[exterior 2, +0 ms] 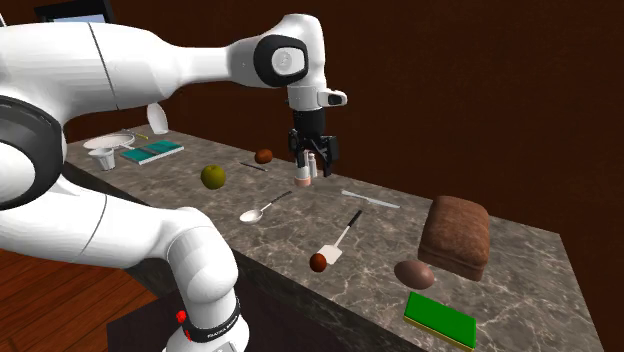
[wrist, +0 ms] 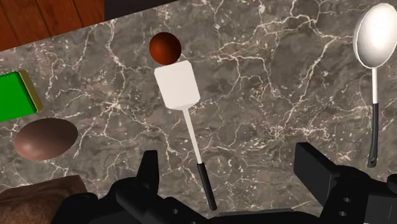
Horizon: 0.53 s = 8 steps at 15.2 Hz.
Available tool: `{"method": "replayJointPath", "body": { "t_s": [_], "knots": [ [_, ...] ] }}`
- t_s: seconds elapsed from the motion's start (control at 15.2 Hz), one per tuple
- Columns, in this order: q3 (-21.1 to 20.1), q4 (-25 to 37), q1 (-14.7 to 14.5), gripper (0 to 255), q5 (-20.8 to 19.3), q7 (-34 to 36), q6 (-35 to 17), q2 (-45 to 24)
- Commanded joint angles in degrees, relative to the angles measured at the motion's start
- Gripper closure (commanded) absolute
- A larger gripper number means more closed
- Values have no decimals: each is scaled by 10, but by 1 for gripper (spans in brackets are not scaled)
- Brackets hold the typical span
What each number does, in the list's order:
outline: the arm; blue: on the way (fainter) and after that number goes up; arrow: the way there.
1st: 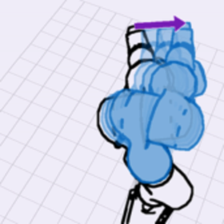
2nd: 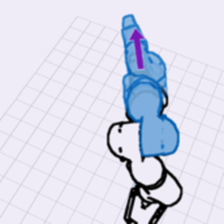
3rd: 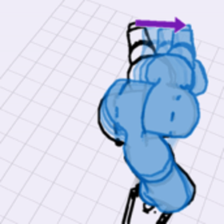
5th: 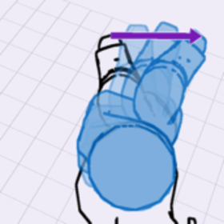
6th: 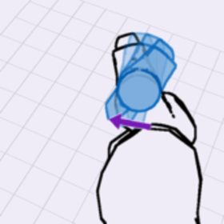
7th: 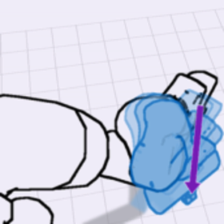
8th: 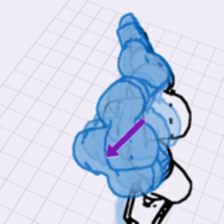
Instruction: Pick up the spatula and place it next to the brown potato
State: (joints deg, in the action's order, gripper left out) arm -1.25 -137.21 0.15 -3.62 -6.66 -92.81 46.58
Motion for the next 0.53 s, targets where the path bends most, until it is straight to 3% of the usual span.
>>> {"method": "replayJointPath", "body": {
  "t_s": [0.0,0.46],
  "knots": [
    [0,0,0,0,0,0,0,0],
    [38,-79,-10,0,-4,-56,-153,-67]
  ]
}}
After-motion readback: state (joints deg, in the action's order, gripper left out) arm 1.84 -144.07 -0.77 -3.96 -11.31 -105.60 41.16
